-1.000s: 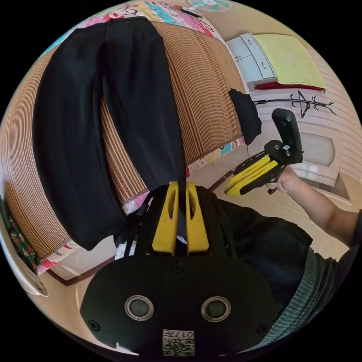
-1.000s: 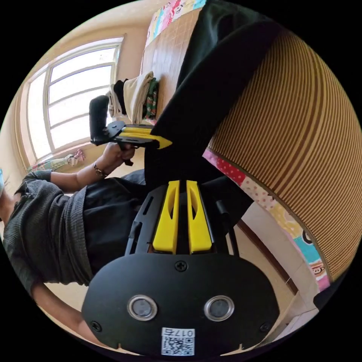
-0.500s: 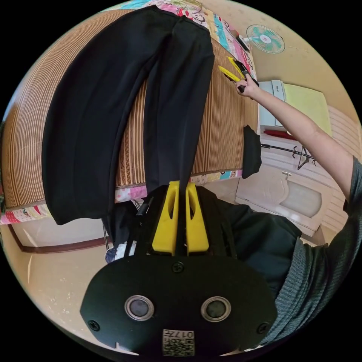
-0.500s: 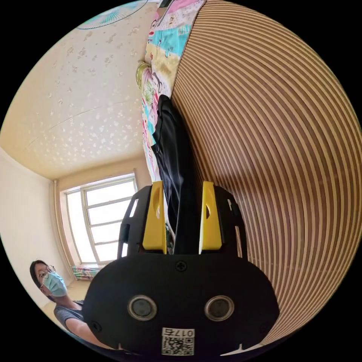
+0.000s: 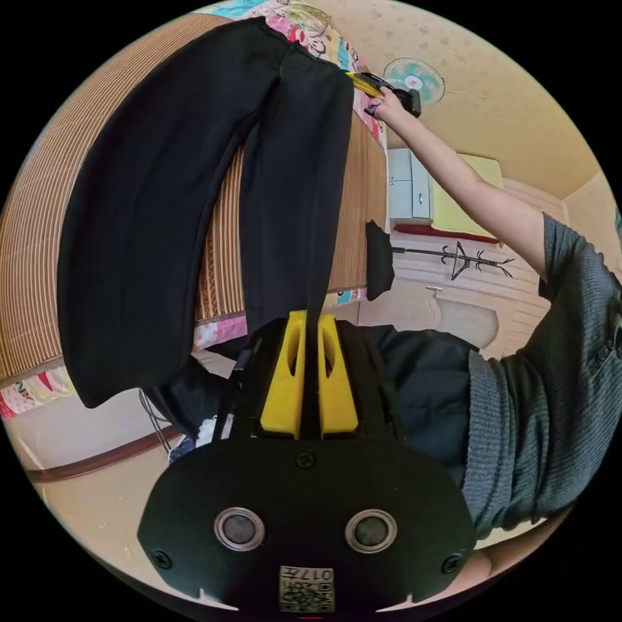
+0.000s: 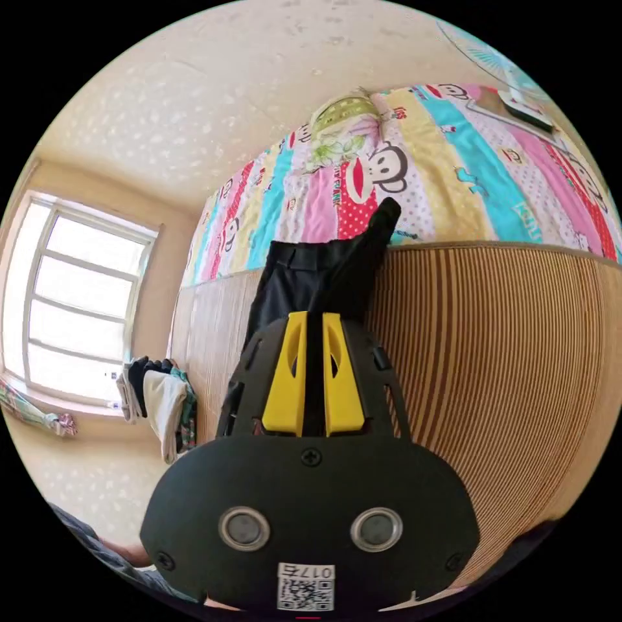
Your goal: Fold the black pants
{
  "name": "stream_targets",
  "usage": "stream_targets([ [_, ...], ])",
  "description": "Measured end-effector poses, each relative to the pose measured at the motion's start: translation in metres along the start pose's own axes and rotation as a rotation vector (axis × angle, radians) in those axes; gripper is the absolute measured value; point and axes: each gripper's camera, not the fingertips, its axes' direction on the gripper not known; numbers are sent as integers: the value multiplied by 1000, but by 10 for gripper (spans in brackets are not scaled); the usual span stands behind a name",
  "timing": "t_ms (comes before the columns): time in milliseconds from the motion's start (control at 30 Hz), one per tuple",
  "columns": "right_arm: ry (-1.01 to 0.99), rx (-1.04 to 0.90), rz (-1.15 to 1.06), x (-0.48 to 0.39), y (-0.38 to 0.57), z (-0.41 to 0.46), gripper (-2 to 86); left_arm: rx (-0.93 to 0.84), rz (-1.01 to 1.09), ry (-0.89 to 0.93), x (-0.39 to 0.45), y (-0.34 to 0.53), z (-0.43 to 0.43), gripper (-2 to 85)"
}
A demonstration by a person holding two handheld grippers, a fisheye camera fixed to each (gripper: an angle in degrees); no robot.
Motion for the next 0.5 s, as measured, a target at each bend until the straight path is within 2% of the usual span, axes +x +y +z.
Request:
stream_targets([
  [100,-86,-16,-23,-63,-30,36,19,81,-39,46,-29,10,-39,27],
  [267,-132,-113,-25,-95,-52,130,19,153,-174,-63,-94,10,-87,39],
  [367,-193,-99,-31,-87,-15,145,29,78,-229,-233,-131,2,-92,42],
  [433,-218,-159,-113,-83,26,148,36,-2,-150,-350,-138,-6,-95,42],
  [500,-140,-274,-166,-71,101,153,48,-42,-106,-365,-138,-10,-97,42],
])
